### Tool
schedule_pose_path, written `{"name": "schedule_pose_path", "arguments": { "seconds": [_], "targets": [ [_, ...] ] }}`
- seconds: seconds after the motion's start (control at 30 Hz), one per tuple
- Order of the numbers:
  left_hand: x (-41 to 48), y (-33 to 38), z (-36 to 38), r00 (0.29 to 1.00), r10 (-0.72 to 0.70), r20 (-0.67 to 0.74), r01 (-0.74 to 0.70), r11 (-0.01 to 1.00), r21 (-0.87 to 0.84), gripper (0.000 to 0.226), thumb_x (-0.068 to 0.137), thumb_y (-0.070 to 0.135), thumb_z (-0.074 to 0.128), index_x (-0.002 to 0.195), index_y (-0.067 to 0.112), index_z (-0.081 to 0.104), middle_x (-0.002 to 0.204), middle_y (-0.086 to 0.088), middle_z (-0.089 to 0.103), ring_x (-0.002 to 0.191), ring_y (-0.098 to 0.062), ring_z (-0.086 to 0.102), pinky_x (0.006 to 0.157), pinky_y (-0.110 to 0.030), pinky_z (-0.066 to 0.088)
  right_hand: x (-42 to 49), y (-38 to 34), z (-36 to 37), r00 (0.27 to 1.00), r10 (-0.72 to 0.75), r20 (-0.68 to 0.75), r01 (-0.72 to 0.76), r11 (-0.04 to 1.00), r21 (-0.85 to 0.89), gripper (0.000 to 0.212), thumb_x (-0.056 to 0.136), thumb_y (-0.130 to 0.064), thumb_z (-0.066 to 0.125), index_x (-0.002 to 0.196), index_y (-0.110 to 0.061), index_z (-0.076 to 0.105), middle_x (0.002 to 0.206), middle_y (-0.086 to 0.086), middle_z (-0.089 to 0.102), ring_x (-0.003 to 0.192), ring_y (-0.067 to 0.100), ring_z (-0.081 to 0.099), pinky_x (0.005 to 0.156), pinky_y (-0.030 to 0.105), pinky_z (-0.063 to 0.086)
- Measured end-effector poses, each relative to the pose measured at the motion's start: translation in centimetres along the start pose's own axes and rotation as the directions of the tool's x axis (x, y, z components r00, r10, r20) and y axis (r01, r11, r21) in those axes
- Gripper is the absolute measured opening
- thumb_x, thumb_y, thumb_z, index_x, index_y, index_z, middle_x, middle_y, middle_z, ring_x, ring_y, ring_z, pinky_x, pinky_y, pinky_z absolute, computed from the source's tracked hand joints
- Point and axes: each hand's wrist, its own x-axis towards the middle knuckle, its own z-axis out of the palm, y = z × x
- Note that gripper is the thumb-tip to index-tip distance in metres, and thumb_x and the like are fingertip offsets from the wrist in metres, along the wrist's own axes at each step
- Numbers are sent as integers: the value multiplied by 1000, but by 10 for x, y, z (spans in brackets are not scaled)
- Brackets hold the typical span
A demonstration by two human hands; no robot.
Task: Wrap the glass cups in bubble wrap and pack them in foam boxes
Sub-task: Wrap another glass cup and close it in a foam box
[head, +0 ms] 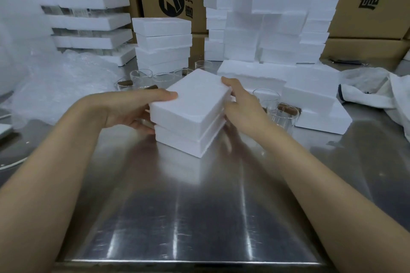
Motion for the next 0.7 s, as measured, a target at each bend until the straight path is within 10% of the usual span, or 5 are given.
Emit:
{"name": "schedule_pose_path", "arguments": {
  "seconds": [0.13, 0.3, 0.43, 0.53, 0.7],
  "targets": [
    [-1, 6, 11, 998, 9, 61, -12, 999, 52, 60, 60, 70, 62, 103, 29, 67, 90, -6, 72, 72, -15, 69, 69, -29, 59, -3, -4, 2, 963, 127, 236, -221, 876, 430, 55, 92, -47, 42, 144, -52, 24, 142, -19, 44, 121, 14, 51, 99, 34, 47],
    [3, 13, 32, 987, 18, 158, -35, 994, 101, 98, 71, 81, 37, 102, -8, 64, 88, -25, 68, 73, -22, 66, 77, -33, 54, -5, -12, -9, 961, 170, 217, -261, 815, 517, 43, 92, -43, 58, 134, -37, 48, 111, -15, 68, 80, -1, 69, 61, 16, 51],
    [4, 15, 41, 983, -11, 186, 10, 1000, 7, 88, 85, 76, 26, 71, 1, 70, 83, -20, 72, 75, -23, 71, 67, -23, 57, -13, -26, -29, 973, 137, 185, -183, 947, 265, 35, 92, -51, 53, 115, -28, 64, 110, -7, 70, 91, 9, 67, 80, 29, 55],
    [7, 15, 51, 988, 12, 154, -7, 999, -34, 88, 88, 73, 24, 68, 2, 70, 83, -22, 72, 74, -26, 71, 62, -22, 57, -20, -39, -34, 968, 118, 220, -108, 993, -56, 80, 72, -82, 50, 138, -37, 43, 144, -12, 43, 125, 15, 49, 97, 35, 42],
    [9, 14, 47, 993, 50, -103, -56, 997, -59, 88, 94, 67, 11, 63, 6, 66, 75, -16, 72, 64, -19, 70, 59, -28, 49, -23, -45, -28, 955, 137, 264, -48, 946, -319, 93, 67, -76, 60, 146, -47, 22, 134, -7, 26, 111, 16, 42, 81, 28, 30]
  ]
}}
